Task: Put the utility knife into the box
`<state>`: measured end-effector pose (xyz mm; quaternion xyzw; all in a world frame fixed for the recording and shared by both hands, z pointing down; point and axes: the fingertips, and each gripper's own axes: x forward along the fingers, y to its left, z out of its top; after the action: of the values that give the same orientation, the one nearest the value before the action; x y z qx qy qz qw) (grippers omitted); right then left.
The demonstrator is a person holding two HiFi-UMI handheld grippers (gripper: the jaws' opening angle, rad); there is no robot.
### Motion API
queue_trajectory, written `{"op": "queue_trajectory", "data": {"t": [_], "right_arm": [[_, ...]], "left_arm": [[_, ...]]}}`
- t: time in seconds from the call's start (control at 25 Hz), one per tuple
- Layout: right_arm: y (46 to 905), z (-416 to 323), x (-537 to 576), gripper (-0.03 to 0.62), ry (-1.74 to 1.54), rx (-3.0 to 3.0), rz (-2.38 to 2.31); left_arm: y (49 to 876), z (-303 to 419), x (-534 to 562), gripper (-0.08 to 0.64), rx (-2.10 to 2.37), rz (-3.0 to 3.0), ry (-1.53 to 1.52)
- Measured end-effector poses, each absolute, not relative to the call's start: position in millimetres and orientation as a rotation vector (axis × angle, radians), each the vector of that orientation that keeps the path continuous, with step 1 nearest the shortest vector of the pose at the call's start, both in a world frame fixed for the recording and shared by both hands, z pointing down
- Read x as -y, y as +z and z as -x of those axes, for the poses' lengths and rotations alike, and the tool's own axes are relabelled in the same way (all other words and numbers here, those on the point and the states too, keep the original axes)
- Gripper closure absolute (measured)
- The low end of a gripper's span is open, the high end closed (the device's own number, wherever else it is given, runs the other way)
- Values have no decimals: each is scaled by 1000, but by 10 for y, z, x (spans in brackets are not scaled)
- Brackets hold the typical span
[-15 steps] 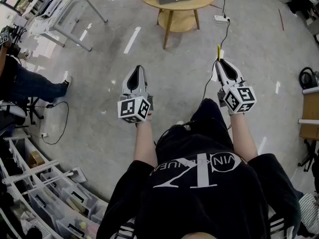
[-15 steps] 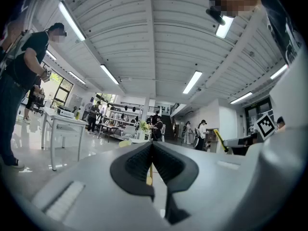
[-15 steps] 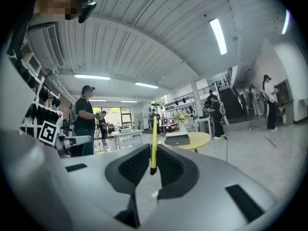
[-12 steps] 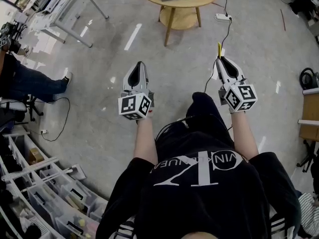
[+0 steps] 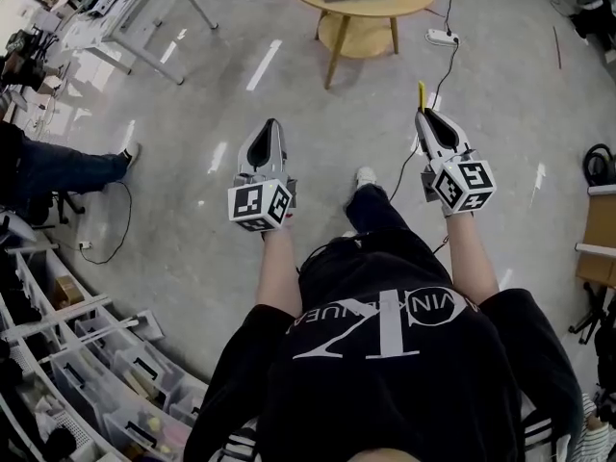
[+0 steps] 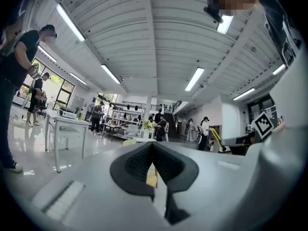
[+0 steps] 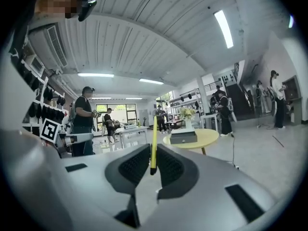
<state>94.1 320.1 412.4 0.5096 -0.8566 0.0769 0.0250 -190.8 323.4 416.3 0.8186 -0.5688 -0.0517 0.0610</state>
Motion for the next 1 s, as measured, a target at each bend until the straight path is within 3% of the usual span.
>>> {"op": "queue_trajectory", "data": {"t": [1.0], "right_arm": [[4207, -1215, -1430, 535, 290, 2621, -1513]], "left_arm": [[4127, 1643, -1453, 551, 1698, -2444, -114]]}}
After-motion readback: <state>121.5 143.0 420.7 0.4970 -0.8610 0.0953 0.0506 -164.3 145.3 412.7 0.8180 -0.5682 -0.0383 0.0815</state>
